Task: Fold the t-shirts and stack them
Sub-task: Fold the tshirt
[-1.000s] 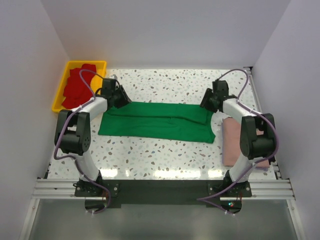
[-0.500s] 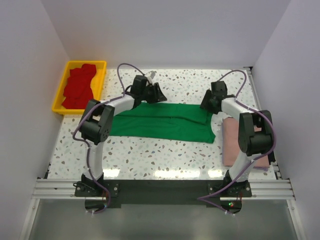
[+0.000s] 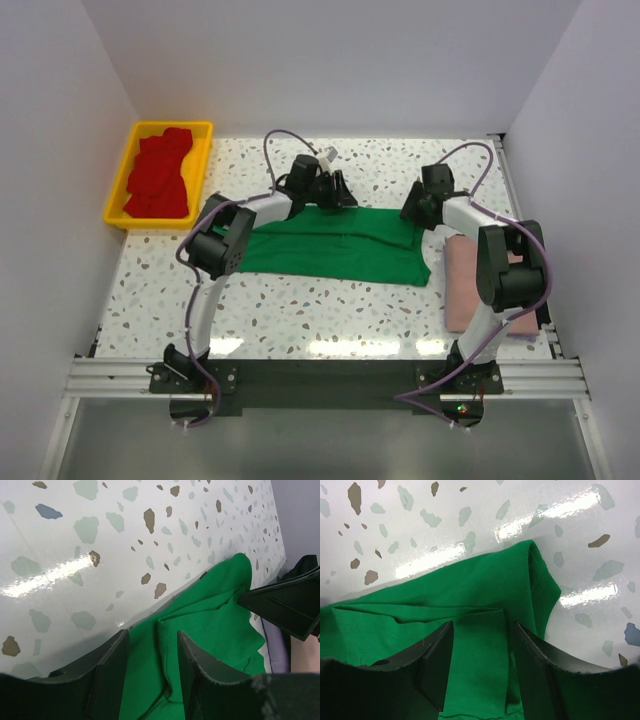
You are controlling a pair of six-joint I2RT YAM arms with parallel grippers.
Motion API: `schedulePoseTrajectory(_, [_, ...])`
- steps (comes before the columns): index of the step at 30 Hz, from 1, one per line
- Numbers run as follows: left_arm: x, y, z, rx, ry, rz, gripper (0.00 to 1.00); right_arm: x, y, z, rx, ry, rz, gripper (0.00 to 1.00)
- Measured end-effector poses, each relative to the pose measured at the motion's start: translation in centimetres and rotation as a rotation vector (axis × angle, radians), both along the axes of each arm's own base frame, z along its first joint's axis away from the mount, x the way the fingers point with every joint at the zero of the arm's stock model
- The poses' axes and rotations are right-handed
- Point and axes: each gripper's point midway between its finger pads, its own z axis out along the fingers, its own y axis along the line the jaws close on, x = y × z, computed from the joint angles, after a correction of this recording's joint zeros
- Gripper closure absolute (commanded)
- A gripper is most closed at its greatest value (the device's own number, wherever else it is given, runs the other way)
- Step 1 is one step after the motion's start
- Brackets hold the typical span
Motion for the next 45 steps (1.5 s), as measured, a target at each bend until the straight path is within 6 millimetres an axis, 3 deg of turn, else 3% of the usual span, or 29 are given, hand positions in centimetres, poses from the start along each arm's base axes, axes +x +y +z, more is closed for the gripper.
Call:
schedulePoseTrajectory(11, [-1.0,-2.6,-1.4,-0.038,0.012,-0.057,0.52,0.1,0.0,0.6,0.003,-0.015,-0.003,0.46])
schedulePoseTrajectory(23, [-1.4,-3.8,-0.3,-0.088,-0.005,-0.084,0.71,0.0,-0.1,0.5,-0.001,-0.013,-0.006,0.48])
schedulePoseTrajectory(42, [-1.9,-4.0,-0.2,-0.11,-0.002,-0.108,0.97,0.1,-0.2,-1.0,0.001,0.022,-0.016,0.69])
schedulePoseTrajectory(45, [-2.2,-3.9,-0.7,-0.105,0.008,-0.108,0.97,0.1,-0.2,-1.1,0.001,0.023,-0.016,0.78])
